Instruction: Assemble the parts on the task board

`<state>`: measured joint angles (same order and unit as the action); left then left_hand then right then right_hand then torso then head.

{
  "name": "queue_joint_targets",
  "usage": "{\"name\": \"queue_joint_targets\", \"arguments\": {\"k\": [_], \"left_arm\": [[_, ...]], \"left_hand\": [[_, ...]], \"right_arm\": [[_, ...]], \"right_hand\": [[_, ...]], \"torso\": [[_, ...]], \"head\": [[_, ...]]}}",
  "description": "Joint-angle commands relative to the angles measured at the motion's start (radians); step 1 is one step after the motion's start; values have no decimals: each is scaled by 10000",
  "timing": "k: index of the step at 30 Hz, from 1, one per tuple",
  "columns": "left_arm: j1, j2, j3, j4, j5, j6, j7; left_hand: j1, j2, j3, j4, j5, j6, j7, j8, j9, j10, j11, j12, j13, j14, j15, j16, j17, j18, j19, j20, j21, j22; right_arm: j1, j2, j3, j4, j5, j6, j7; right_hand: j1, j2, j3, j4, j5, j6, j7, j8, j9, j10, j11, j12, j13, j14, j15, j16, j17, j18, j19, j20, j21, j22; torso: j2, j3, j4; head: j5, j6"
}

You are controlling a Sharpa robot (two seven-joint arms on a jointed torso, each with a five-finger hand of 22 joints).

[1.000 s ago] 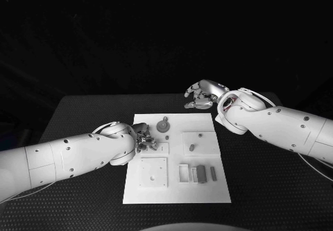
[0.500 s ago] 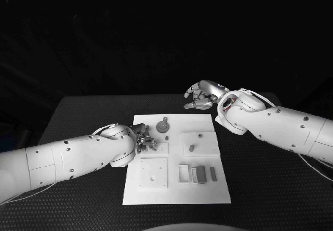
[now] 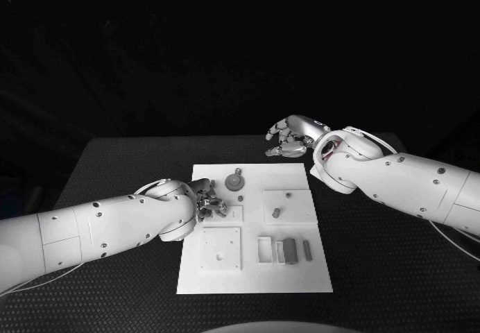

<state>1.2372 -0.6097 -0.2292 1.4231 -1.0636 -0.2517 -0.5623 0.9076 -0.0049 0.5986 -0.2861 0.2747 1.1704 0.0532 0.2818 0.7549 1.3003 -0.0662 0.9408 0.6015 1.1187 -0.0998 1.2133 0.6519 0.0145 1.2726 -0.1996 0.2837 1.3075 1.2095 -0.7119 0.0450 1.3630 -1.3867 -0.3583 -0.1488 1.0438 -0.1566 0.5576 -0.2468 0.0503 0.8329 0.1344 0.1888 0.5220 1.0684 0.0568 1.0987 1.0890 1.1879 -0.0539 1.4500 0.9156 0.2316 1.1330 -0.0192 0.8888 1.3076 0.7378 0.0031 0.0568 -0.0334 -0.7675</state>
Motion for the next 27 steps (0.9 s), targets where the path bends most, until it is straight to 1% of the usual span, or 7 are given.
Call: {"name": "queue_joint_targets", "arguments": {"k": [1,5,10,16,27], "left_arm": [[-73,23,-52,14,79,108,-115],[-79,28,-52,18,19,86,-113],[-83,28,-53,-3,-187,58,-97],[-91,34,-54,1,-416,91,-81],[-187,85,-56,-4,-626,-213,16]], "left_hand": [[76,176,166,-45,149,483,-441,427,6,190,-324,61,13,124,-77,63,-15,51,-31,-58,71,263],[73,177,172,-47,137,479,-441,431,5,185,-324,66,14,121,-78,68,-17,52,-35,-59,81,263],[69,175,180,-48,120,475,-442,436,4,180,-325,73,14,117,-79,75,-20,53,-42,-60,93,262],[57,159,190,-46,69,463,-440,445,0,168,-323,85,13,106,-81,84,-29,53,-57,-60,117,260],[56,159,229,-43,-47,437,-437,464,-11,144,-322,98,2,92,-87,102,-54,56,-80,-66,170,257]], "right_arm": [[-3,9,4,0,-29,91,22],[-3,13,4,-5,-29,91,22],[-3,18,4,-11,-29,89,24],[-3,17,4,-10,-29,94,24],[-3,19,3,-22,-28,94,27]], "right_hand": [[-74,-31,1,80,-15,-329,381,35,-15,-85,13,48,-16,-74,29,-18,-11,302,66,-9,-55,147],[-74,-31,2,82,-15,-329,381,36,-15,-85,13,49,-17,-74,29,-17,-11,302,66,-9,-56,147],[-75,-31,3,85,-15,-329,381,36,-15,-86,13,50,-18,-75,29,-17,-11,302,66,-9,-56,148],[-77,-31,3,88,-15,-330,382,37,-15,-86,14,51,-20,-75,29,-17,-12,302,66,-9,-56,148],[-80,-33,3,95,-15,-331,382,37,-16,-87,14,54,-23,-76,30,-17,-13,302,66,-8,-57,149]], "torso": [[-6,-1,4],[0,0,2],[3,-1,-1],[3,2,6],[9,-6,-4]], "head": [[-10,-5],[-11,-7],[-5,19],[-8,8],[-27,-2]]}}
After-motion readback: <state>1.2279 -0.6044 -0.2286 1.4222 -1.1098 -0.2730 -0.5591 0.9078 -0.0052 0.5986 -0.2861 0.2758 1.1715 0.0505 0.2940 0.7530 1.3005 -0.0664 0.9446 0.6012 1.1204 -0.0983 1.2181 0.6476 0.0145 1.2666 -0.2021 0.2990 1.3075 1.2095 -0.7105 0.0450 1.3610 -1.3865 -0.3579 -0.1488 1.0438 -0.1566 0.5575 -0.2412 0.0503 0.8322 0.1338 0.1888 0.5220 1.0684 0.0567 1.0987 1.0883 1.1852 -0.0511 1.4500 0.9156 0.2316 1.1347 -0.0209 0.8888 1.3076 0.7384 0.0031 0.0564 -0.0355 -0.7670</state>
